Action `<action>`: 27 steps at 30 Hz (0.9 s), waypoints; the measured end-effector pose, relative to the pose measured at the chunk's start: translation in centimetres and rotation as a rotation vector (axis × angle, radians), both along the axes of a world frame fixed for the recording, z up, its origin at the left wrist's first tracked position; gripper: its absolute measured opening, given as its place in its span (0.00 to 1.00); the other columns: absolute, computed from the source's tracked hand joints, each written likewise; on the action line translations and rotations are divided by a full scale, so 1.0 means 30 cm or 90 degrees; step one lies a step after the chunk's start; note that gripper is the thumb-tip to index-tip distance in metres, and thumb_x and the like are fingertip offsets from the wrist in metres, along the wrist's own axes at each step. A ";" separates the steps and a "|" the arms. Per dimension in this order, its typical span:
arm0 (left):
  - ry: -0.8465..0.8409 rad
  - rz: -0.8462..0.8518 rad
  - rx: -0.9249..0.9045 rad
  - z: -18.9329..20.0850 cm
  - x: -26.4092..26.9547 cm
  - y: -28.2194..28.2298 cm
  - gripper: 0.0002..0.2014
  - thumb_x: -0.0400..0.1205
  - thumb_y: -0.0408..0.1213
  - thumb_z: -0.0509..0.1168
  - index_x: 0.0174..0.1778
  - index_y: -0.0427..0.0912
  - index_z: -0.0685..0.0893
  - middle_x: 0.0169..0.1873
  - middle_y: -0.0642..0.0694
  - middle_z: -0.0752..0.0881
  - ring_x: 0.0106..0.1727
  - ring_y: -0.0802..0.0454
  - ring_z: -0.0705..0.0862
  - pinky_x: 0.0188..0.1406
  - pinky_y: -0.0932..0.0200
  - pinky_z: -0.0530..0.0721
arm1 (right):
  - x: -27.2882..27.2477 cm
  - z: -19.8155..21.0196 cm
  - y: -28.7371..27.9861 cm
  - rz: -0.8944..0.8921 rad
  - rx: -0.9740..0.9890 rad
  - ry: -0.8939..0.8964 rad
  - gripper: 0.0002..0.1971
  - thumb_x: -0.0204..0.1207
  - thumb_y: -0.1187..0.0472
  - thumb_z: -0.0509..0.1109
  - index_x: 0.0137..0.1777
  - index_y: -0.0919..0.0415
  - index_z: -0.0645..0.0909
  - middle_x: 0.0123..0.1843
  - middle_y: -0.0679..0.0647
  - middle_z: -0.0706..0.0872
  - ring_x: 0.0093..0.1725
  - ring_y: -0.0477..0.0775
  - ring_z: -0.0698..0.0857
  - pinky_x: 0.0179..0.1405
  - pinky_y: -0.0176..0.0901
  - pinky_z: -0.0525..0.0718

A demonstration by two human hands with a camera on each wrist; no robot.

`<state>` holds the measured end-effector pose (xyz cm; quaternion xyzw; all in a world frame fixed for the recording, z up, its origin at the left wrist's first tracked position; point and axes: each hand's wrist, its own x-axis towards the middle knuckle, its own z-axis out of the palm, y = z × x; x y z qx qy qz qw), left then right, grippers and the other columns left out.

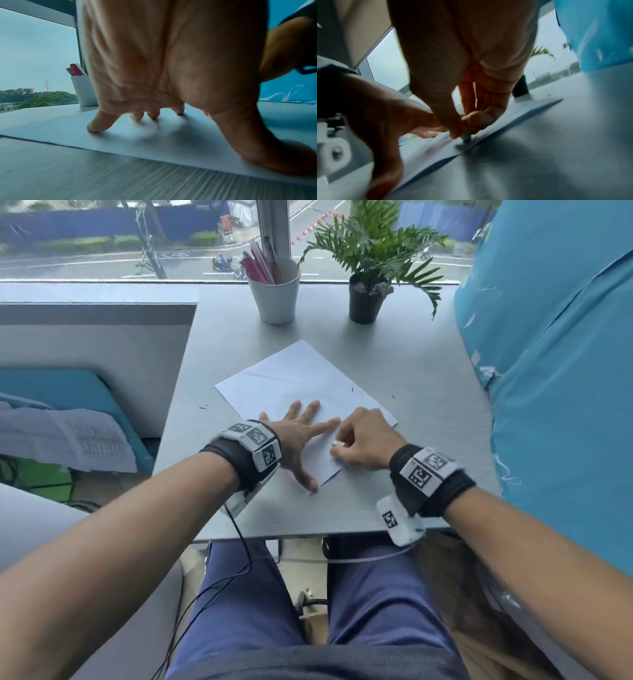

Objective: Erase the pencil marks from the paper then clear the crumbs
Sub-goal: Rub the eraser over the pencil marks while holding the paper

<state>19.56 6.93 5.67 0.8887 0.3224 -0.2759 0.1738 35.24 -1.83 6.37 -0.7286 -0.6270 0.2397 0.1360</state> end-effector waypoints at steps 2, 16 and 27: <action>0.005 0.002 0.002 0.009 0.004 0.000 0.69 0.59 0.67 0.81 0.82 0.71 0.33 0.84 0.54 0.27 0.85 0.43 0.29 0.73 0.13 0.45 | 0.008 -0.010 0.000 -0.016 -0.003 0.016 0.06 0.66 0.58 0.77 0.35 0.62 0.90 0.34 0.50 0.88 0.35 0.45 0.83 0.30 0.27 0.75; -0.073 -0.006 -0.043 0.006 0.085 -0.003 0.67 0.63 0.57 0.84 0.87 0.64 0.41 0.86 0.50 0.31 0.86 0.46 0.31 0.80 0.27 0.39 | 0.111 0.015 0.027 -0.085 0.012 -0.001 0.07 0.67 0.58 0.77 0.29 0.57 0.86 0.27 0.48 0.83 0.29 0.44 0.79 0.26 0.27 0.69; -0.020 -0.016 -0.035 -0.007 0.061 0.008 0.66 0.62 0.67 0.80 0.83 0.72 0.35 0.83 0.57 0.25 0.83 0.42 0.24 0.71 0.11 0.37 | 0.058 0.013 -0.005 -0.025 -0.006 -0.019 0.12 0.68 0.59 0.75 0.24 0.56 0.81 0.26 0.50 0.83 0.27 0.46 0.79 0.30 0.35 0.74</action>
